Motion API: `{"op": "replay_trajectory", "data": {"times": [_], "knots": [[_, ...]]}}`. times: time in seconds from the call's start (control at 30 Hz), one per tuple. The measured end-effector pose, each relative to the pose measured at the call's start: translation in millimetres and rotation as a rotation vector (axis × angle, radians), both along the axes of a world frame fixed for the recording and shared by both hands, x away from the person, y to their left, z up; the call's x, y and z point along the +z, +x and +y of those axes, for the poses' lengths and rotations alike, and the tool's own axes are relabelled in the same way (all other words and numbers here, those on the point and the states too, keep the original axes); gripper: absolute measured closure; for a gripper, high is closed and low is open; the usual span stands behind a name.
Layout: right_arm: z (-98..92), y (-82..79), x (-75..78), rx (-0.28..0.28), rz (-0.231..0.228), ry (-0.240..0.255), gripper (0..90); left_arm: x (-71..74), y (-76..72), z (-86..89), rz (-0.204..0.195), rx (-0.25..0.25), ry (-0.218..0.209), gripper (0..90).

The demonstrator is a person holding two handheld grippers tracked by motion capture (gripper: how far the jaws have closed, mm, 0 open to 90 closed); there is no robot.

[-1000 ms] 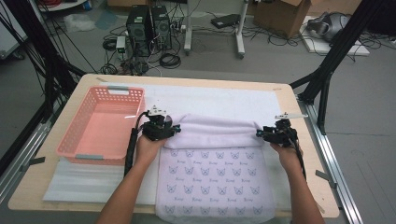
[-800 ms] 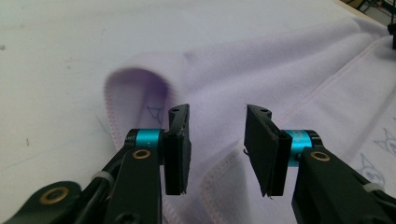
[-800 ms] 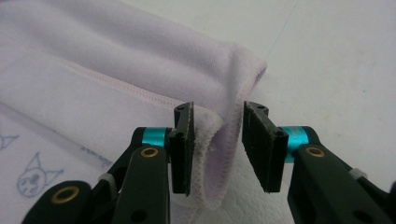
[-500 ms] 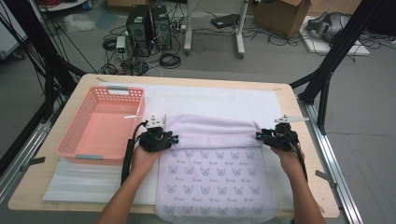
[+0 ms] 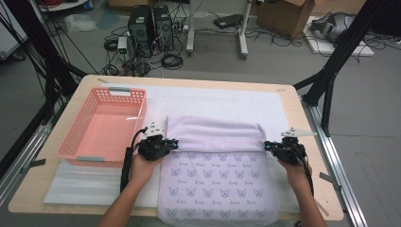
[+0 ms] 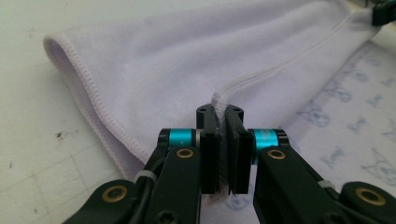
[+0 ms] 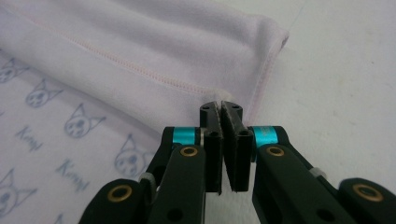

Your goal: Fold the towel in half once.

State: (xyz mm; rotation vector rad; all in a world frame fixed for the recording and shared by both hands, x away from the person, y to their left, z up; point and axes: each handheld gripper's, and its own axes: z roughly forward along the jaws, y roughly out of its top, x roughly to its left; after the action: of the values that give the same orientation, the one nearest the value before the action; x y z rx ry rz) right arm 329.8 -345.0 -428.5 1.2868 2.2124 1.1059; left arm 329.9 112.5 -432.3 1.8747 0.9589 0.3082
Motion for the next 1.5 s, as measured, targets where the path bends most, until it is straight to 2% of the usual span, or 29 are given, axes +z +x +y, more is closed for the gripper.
{"op": "replay_trajectory", "data": {"times": [0.2,0.47,0.7,1.07,1.5], "knots": [[-3.6,-28.4,-0.5,0.016,-0.057,0.031,86.9,2.7,-17.0,7.2,-0.025,-0.008,-0.034,85.4],[1.8,-61.0,-1.4,0.041,-0.093,0.034,86.9,-4.6,-37.9,17.6,-0.023,-0.020,-0.054,85.4],[2.7,-68.1,-0.9,0.038,-0.084,0.045,86.9,-8.9,-51.0,19.3,-0.015,-0.032,-0.090,85.4],[2.5,-81.4,-2.2,0.039,-0.075,0.047,86.9,-5.9,-67.1,21.6,-0.027,-0.054,-0.116,85.4],[1.8,-101.2,-0.9,0.045,-0.073,0.026,86.9,-4.4,-87.0,20.7,-0.029,-0.072,-0.106,85.3]]}}
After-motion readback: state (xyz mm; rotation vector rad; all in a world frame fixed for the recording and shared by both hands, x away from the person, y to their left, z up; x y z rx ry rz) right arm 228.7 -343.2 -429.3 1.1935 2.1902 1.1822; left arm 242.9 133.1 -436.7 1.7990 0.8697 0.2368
